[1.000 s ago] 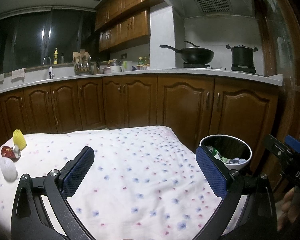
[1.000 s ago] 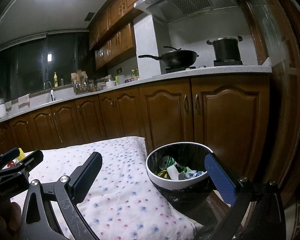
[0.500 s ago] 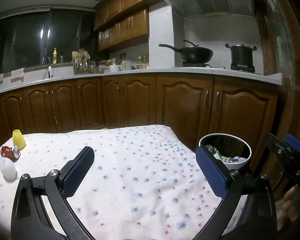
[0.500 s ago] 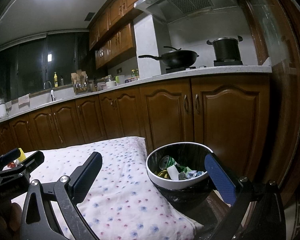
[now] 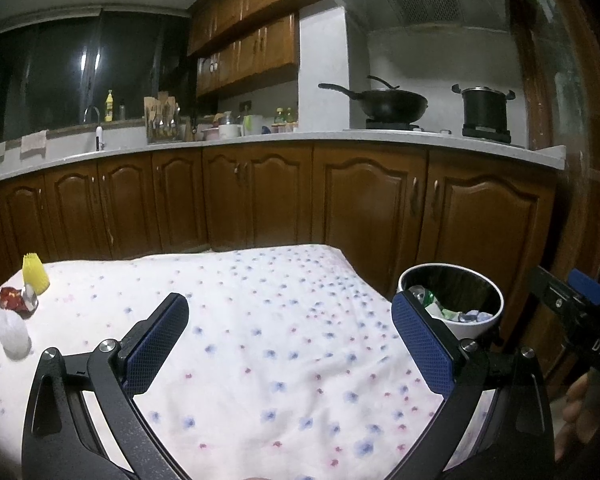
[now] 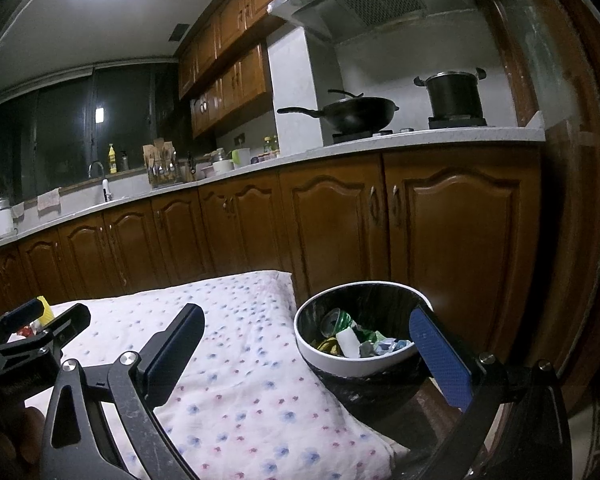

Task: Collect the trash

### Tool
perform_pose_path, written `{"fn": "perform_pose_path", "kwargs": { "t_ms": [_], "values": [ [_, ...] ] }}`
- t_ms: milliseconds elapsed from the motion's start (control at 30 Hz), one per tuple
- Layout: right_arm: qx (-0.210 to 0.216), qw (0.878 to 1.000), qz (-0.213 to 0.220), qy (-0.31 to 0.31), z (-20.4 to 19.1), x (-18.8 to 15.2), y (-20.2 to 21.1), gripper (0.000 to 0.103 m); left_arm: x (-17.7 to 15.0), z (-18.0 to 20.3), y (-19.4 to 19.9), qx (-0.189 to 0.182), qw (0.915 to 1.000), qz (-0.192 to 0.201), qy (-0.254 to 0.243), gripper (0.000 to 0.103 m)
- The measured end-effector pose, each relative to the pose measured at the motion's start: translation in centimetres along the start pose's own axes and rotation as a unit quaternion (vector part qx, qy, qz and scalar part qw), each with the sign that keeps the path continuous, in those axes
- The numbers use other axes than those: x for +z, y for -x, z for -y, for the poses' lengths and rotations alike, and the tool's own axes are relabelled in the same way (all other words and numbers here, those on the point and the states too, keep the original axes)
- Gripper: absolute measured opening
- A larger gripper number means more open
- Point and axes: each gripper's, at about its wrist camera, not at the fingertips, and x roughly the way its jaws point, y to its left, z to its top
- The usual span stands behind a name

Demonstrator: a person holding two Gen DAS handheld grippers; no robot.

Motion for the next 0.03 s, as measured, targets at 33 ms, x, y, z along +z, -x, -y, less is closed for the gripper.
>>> {"fn": "perform_pose_path", "kwargs": {
  "t_ms": [33],
  "values": [
    [0.001, 1.000, -0.002, 0.000, -0.09, -0.09, -0.09, 0.103, -0.13, -0.18, -0.25, 0.000, 1.0000, -0.003, 0.000, 0.103]
  ]
}}
